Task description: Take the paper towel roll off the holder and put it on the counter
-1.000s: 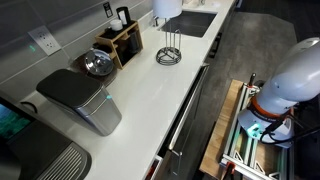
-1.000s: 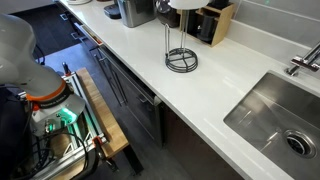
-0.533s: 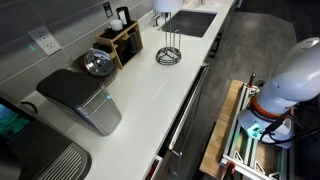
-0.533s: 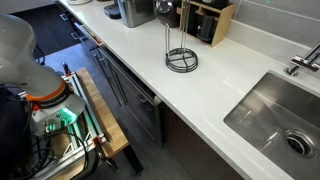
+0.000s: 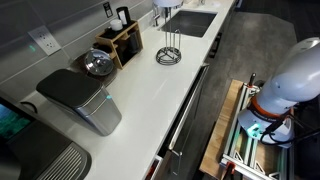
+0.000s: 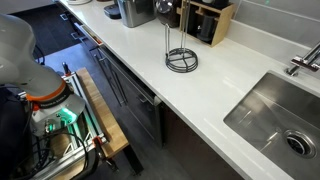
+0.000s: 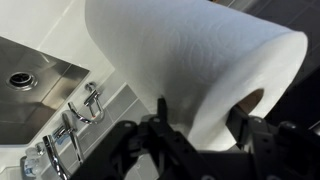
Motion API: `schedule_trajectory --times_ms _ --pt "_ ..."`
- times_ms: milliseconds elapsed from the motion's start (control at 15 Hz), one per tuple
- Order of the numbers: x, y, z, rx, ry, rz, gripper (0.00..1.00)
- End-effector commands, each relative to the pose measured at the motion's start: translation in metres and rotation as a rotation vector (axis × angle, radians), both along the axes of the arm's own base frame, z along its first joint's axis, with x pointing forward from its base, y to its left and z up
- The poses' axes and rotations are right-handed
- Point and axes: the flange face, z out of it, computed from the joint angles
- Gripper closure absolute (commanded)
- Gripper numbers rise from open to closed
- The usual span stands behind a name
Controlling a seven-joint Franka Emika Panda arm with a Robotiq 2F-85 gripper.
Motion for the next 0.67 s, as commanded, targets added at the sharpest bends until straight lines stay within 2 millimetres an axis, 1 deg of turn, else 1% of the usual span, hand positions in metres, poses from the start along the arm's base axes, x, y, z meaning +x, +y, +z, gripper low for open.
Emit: schedule_trajectory --times_ms 0,267,467,600 --pt "-0.004 0.001 0.004 -0.018 0.012 0.034 0.66" --pt "-0.006 0.004 0.009 -0.034 0.008 0.052 0.66" --pt "-0.014 0.006 0.018 -0.045 -0.008 0.066 0.66" --pt "-0.020 0.012 0.024 -0.040 0.000 0.101 0.66"
